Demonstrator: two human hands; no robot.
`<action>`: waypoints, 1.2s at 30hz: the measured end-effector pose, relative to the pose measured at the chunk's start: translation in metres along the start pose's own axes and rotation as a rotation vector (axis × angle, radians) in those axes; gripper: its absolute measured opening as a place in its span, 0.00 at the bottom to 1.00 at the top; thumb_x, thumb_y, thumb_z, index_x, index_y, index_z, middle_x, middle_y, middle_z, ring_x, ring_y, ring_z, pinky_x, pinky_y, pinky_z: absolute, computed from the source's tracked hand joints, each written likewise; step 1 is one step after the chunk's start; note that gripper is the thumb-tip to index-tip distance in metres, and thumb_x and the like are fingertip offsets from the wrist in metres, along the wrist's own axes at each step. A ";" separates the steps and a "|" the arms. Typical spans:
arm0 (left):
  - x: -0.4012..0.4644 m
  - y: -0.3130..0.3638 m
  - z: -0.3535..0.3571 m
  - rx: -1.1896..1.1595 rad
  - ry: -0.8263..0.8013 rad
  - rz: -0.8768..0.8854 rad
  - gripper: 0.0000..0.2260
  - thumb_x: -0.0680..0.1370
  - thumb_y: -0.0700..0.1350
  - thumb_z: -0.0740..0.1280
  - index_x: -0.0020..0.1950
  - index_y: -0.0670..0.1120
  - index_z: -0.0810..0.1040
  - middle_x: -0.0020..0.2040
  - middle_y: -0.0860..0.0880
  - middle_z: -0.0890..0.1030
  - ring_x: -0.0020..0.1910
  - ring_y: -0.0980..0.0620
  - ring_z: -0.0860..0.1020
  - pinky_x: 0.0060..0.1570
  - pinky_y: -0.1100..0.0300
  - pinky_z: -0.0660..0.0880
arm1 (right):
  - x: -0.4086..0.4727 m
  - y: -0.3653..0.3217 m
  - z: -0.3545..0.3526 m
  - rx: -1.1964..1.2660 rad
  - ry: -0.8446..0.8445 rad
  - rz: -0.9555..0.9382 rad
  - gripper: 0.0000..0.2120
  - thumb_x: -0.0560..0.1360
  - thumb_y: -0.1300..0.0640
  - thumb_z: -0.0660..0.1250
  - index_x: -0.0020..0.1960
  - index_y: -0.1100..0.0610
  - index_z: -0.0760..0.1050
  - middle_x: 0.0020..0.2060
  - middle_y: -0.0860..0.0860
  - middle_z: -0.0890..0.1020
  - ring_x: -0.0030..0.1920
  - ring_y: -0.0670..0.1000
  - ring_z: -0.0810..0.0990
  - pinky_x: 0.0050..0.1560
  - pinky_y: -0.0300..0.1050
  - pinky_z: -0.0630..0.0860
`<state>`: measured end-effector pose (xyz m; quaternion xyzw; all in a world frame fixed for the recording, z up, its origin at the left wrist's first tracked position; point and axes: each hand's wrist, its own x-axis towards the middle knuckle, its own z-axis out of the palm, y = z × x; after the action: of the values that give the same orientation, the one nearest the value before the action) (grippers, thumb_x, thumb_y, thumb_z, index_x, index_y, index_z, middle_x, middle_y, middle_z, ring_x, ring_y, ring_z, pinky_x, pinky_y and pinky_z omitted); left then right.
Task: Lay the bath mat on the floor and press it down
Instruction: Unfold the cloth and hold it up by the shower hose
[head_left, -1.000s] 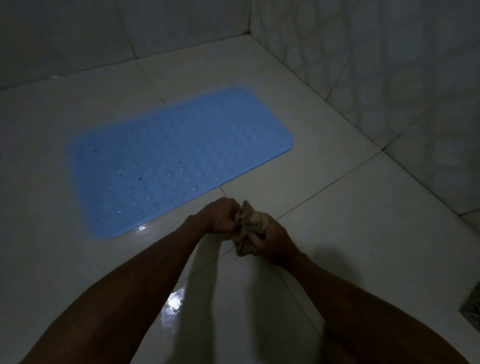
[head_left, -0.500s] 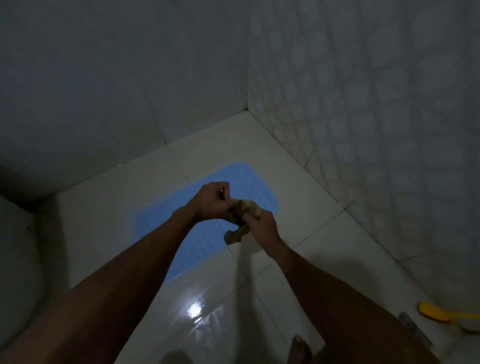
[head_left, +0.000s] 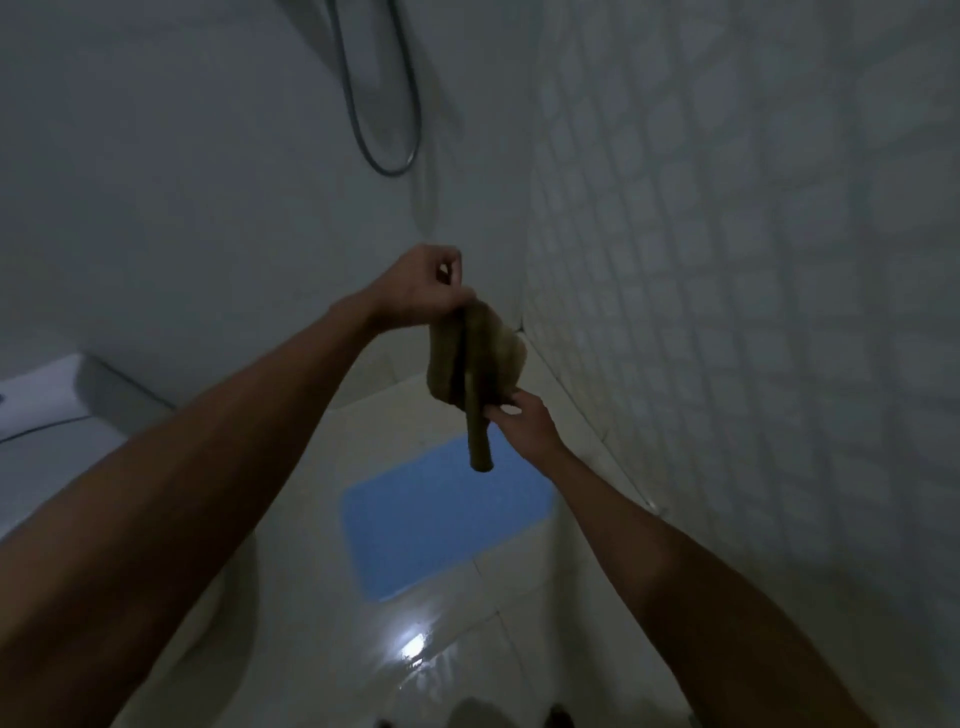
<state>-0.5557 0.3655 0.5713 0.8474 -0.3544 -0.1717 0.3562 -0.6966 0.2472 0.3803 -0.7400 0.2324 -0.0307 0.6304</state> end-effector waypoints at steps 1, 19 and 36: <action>0.005 0.008 -0.016 -0.007 0.012 0.005 0.08 0.73 0.41 0.68 0.35 0.46 0.71 0.32 0.45 0.74 0.31 0.52 0.71 0.33 0.60 0.69 | 0.007 -0.009 0.000 0.006 -0.012 -0.028 0.12 0.78 0.56 0.69 0.60 0.57 0.79 0.53 0.49 0.82 0.54 0.47 0.80 0.53 0.40 0.76; 0.106 -0.070 -0.253 0.117 -0.014 0.001 0.15 0.70 0.54 0.75 0.55 0.53 0.81 0.55 0.53 0.78 0.54 0.54 0.76 0.47 0.64 0.71 | 0.193 -0.241 0.051 -0.076 0.430 -0.334 0.06 0.81 0.57 0.61 0.51 0.54 0.76 0.44 0.47 0.80 0.45 0.47 0.78 0.43 0.40 0.71; 0.205 -0.061 -0.490 0.154 0.594 0.169 0.14 0.79 0.56 0.63 0.48 0.48 0.81 0.46 0.48 0.80 0.49 0.49 0.78 0.47 0.55 0.73 | 0.376 -0.578 0.036 -0.765 0.134 -0.775 0.12 0.77 0.64 0.58 0.58 0.55 0.74 0.56 0.58 0.79 0.50 0.57 0.78 0.45 0.44 0.73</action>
<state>-0.1189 0.4838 0.8556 0.8524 -0.3160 0.1408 0.3920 -0.1729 0.1925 0.8274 -0.9442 -0.0230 -0.2212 0.2429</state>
